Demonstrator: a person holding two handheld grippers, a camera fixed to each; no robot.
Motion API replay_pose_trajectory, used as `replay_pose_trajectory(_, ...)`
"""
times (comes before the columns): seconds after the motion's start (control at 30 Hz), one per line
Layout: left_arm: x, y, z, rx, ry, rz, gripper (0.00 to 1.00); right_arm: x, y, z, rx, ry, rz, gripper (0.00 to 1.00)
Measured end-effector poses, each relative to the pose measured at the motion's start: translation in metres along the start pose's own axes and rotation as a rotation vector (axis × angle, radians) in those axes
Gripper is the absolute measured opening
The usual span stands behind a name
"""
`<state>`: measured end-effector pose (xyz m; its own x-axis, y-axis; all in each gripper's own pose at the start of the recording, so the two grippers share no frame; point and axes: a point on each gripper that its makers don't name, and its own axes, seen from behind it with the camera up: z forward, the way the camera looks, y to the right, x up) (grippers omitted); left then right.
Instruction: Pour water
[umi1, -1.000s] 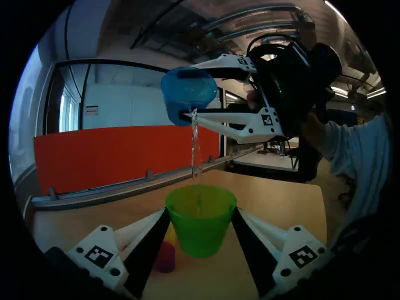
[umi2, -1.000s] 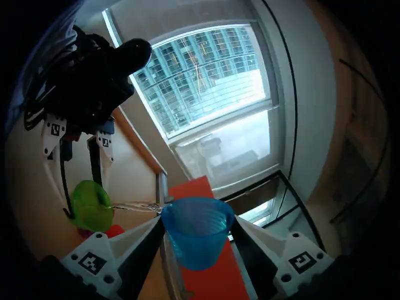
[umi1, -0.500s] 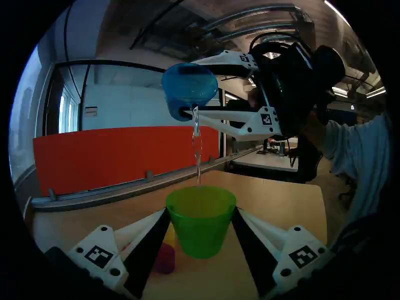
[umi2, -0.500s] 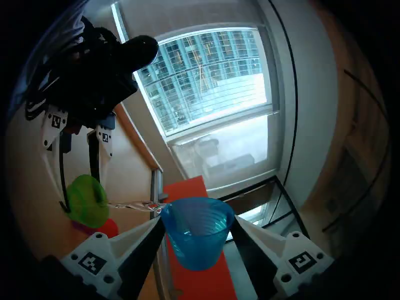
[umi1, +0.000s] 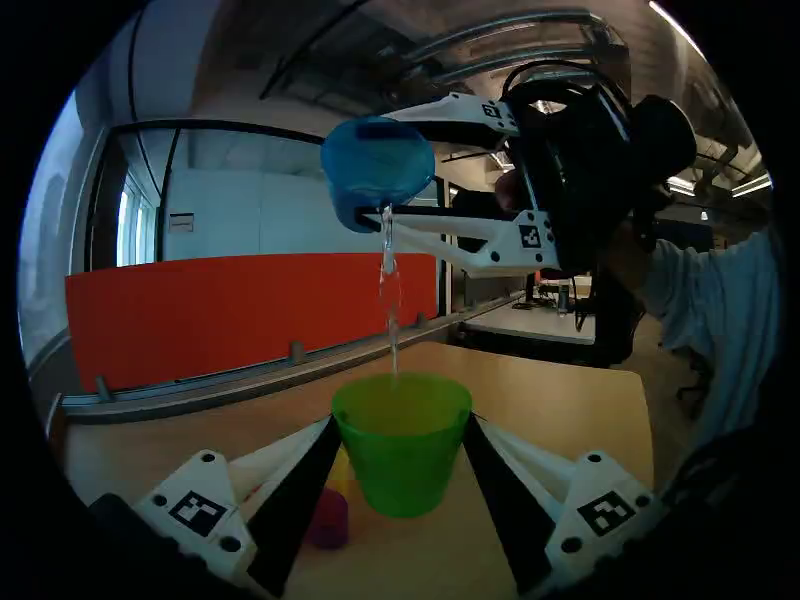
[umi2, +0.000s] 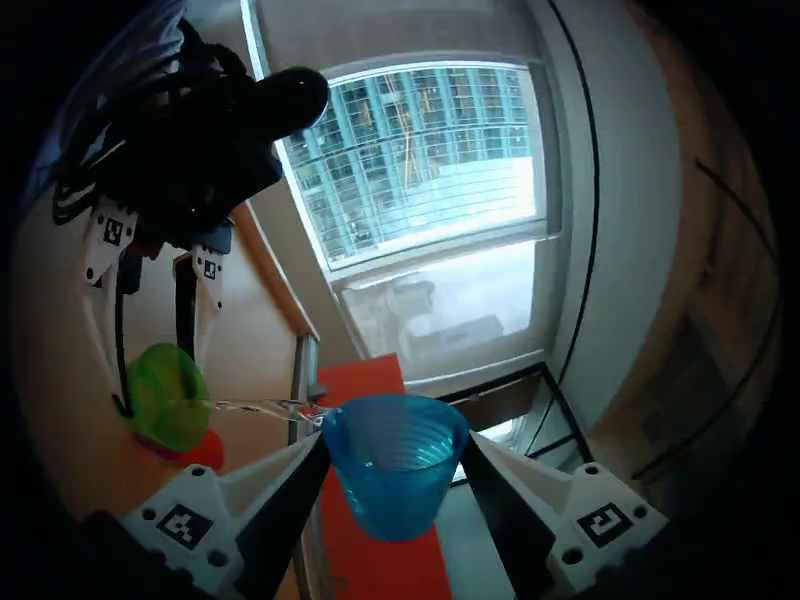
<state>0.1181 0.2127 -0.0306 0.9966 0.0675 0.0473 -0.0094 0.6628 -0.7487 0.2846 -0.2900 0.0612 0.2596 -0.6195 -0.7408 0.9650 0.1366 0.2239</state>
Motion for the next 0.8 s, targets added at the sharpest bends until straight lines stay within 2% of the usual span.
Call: replay_pose_trajectory(0.8, 0.0005, 0.0012, 0.0015, 0.0, -0.001, 0.005, 0.85, 0.0081, 0.0087, 0.0061, -0.018, -0.002, -0.133, 0.91)
